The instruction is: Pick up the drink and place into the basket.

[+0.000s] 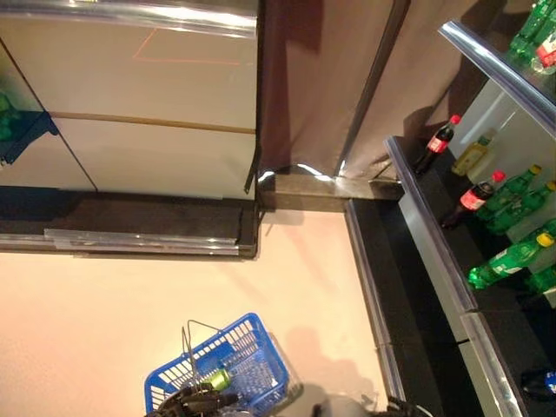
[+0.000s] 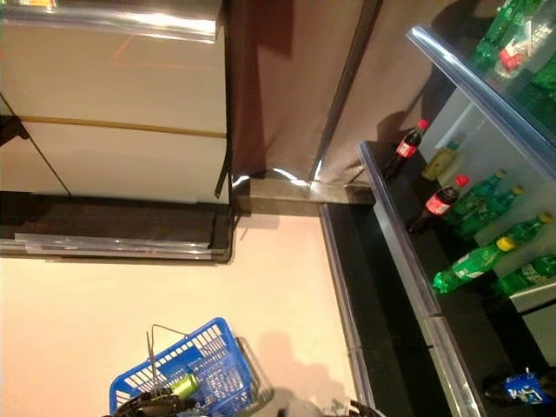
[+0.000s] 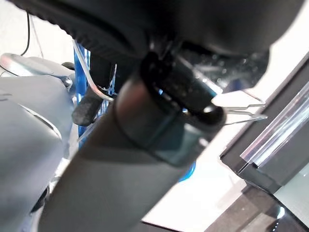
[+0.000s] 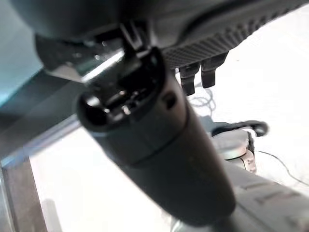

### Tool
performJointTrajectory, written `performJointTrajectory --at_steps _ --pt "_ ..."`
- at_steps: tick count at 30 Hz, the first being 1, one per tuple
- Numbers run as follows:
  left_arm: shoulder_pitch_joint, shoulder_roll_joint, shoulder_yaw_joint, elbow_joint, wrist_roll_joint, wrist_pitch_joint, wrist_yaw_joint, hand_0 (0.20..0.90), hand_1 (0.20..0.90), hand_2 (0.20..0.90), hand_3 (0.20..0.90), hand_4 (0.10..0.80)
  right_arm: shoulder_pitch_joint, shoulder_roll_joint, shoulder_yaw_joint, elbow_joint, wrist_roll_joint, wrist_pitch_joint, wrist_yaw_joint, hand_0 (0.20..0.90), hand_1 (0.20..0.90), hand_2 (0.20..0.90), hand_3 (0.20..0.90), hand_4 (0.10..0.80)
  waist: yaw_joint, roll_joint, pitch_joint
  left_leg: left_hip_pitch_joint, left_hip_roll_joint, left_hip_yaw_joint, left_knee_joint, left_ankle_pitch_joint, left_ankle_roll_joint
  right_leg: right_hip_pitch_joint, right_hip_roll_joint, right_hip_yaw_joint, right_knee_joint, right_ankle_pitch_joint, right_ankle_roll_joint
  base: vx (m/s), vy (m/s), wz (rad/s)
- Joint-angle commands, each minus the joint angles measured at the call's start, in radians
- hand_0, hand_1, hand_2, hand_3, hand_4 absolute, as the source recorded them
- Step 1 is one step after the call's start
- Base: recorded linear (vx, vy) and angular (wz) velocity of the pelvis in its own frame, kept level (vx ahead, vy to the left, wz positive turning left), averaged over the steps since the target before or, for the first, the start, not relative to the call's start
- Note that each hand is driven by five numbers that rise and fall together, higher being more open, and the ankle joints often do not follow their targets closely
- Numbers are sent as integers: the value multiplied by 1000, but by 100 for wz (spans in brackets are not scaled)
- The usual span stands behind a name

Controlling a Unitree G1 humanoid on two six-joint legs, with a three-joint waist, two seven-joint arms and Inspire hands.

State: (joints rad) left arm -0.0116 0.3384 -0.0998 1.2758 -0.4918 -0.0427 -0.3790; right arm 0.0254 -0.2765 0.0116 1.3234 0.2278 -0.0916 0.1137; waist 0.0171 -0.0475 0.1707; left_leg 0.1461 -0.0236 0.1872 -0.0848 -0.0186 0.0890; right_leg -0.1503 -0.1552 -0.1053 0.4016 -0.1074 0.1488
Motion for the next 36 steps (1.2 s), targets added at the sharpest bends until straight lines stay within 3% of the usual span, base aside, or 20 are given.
performJointTrajectory --at_steps 1,5,9,13,16,17,18,23,25,27,29,31,32,34,36 --pt "-41 10 20 -64 6 -73 -71 300 300 300 200 100 12 -29 1 30 12 -17 -6 900 900 900 900 800 -35 -8 -32 -30 -46 -84 33 -43 -57 -24 16 -17 -317 234 21 205 -66 5" --pt "-41 8 27 -40 9 -91 -78 300 300 300 200 100 14 -34 -9 48 -4 -18 0 900 900 900 900 800 -58 3 -24 15 -48 -100 35 -68 -70 -80 18 -76 -445 284 31 246 -91 12" --pt "-21 4 41 -11 36 -113 -96 300 300 300 200 100 17 -46 -25 77 -8 -21 14 900 900 900 900 800 -61 5 -29 63 -63 -103 60 -116 -65 -91 1 -133 -438 305 23 363 -145 5" --pt "-6 -8 45 -2 76 -115 -92 300 300 300 200 100 25 -43 -22 79 11 -23 6 900 900 900 900 800 -81 2 -63 102 -71 -106 94 -169 -57 -44 16 -109 -405 302 13 427 -198 38" --pt "-3 -10 51 -10 69 -101 -76 300 300 300 200 100 16 -40 -7 59 24 -17 -2 900 900 900 900 800 -91 1 -82 118 -52 -85 142 -200 -71 -26 27 -103 -351 279 -7 346 -246 17" --pt "2 -9 44 -24 71 -109 -103 300 300 300 200 100 7 -45 8 37 35 -20 12 900 900 900 900 800 -83 4 -89 75 -24 -74 229 -131 -101 18 50 -102 -351 241 -38 308 -300 -23" --pt "2 -13 38 -29 56 -115 -107 300 300 300 200 100 4 -48 10 30 44 -25 13 900 900 900 900 800 -77 3 -90 47 -15 -73 275 -109 -112 37 56 -102 -357 225 -51 283 -300 -24" --pt "-6 -27 34 -39 19 -123 -106 300 300 300 200 100 -3 -60 10 25 36 -27 3 900 900 900 900 800 -71 4 -96 -12 -7 -92 419 -49 -148 75 68 -100 -372 192 -80 105 -119 -26" --pt "-14 -42 28 -47 4 -131 -114 300 300 300 200 100 -6 -72 11 27 30 -24 -7 900 900 900 900 800 -61 -9 -90 -96 -17 -81 630 -10 -175 102 58 -112 -375 168 -103 118 -199 -14" --pt "-17 -47 30 -61 -2 -128 -118 300 300 300 200 100 -3 -74 6 29 46 -27 -17 900 900 900 900 800 -52 -19 -73 -173 15 -58 707 -8 -171 129 55 -106 -376 155 -114 85 -130 -47" --pt "-18 -47 28 -70 -5 -130 -118 300 300 300 200 100 -5 -76 3 33 55 -32 -12 900 900 900 900 800 -38 -20 -54 -218 24 -54 643 -27 -146 157 70 -67 -385 143 -111 123 -40 -42" --pt "-17 -43 36 -71 -16 -134 -114 300 300 300 200 100 -20 -75 13 39 49 -25 -13 900 900 900 900 800 -26 -9 -43 -213 8 -67 474 -32 -126 177 100 -6 -393 129 -98 192 59 -22" --pt "-12 -40 45 -71 -25 -133 -115 300 300 300 200 100 -27 -76 18 45 41 -19 -12 900 900 900 900 800 -22 4 -44 -207 14 -71 348 -17 -125 184 122 28 -393 118 -93 197 83 -58" --pt "-11 -38 50 -68 -30 -133 -114 300 300 300 200 100 -30 -77 26 56 38 -16 -12 900 900 900 900 800 -19 13 -44 -201 24 -75 241 0 -129 195 140 57 -396 110 -89 244 80 -62" --pt "-13 -37 47 -72 -23 -122 -117 300 300 300 200 100 -25 -75 34 66 55 -16 -23 900 900 900 900 800 -2 32 -36 -244 65 -56 69 116 -172 246 172 104 -416 86 -91 356 99 -50"
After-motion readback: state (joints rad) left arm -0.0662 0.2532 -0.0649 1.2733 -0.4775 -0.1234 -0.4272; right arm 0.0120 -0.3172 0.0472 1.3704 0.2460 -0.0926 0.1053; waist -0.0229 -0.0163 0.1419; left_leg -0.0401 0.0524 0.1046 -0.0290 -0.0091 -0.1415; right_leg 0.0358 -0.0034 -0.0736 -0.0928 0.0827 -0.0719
